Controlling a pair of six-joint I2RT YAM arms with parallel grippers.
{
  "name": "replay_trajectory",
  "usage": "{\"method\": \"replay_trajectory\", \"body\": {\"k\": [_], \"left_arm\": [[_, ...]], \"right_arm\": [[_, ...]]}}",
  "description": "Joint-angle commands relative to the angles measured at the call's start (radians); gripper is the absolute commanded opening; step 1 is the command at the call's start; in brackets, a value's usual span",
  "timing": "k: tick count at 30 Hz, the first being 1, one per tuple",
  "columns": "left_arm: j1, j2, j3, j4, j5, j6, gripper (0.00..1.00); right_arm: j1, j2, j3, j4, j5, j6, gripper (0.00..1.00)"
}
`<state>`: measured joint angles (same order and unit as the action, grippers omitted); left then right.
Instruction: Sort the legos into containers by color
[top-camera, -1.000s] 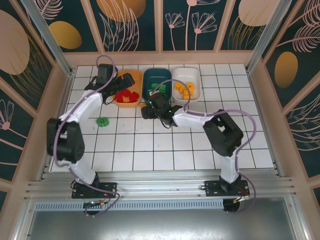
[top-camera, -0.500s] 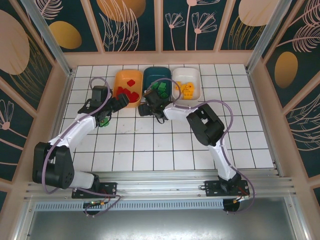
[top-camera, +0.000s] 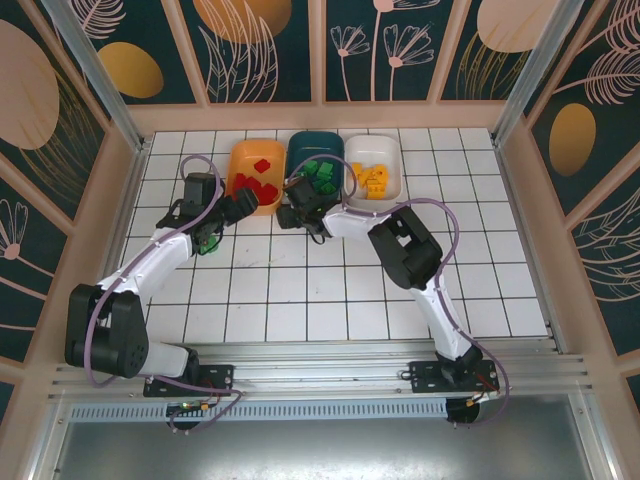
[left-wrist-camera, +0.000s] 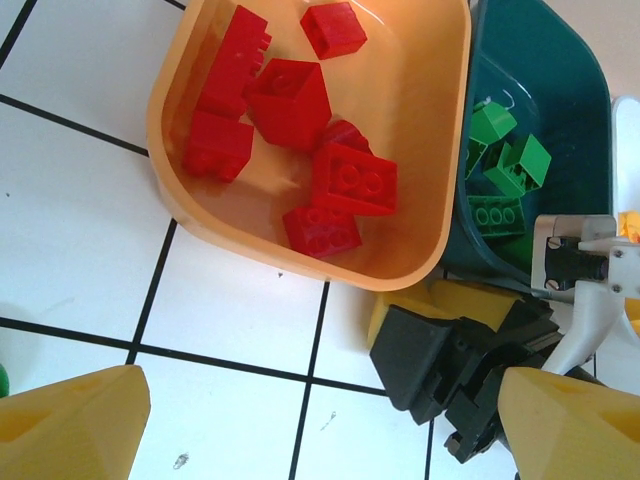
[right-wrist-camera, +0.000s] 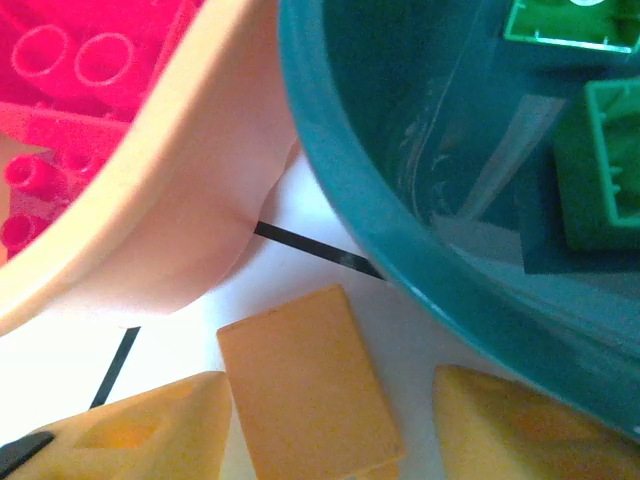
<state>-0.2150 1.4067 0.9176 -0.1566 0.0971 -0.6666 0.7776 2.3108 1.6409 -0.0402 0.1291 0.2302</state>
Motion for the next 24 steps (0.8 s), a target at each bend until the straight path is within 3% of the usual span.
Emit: {"method": "replay_trajectory", "body": {"k": [1,9,19,24], "left_arm": [[0.008,-0.016,-0.014,0.025,0.003,-0.001,0.90],[0.009,-0.018,-0.026,0.034,0.008,-0.007,0.90],[0.009,0.002,-0.049,0.063,0.034,-0.023,0.89],[0.008,0.039,-0.034,0.076,0.035,-0.029,0.87]], "right_arm": [[0.026,0.039,-0.014,0.002,-0.018,-0.012,0.49],[0.047,-0.064,-0.109,0.033,0.016,0.004,0.35],[0.069,-0.336,-0.304,0.108,0.028,0.042,0.30],[-0.018,-0.474,-0.369,0.084,0.037,0.037,0.30]]}}
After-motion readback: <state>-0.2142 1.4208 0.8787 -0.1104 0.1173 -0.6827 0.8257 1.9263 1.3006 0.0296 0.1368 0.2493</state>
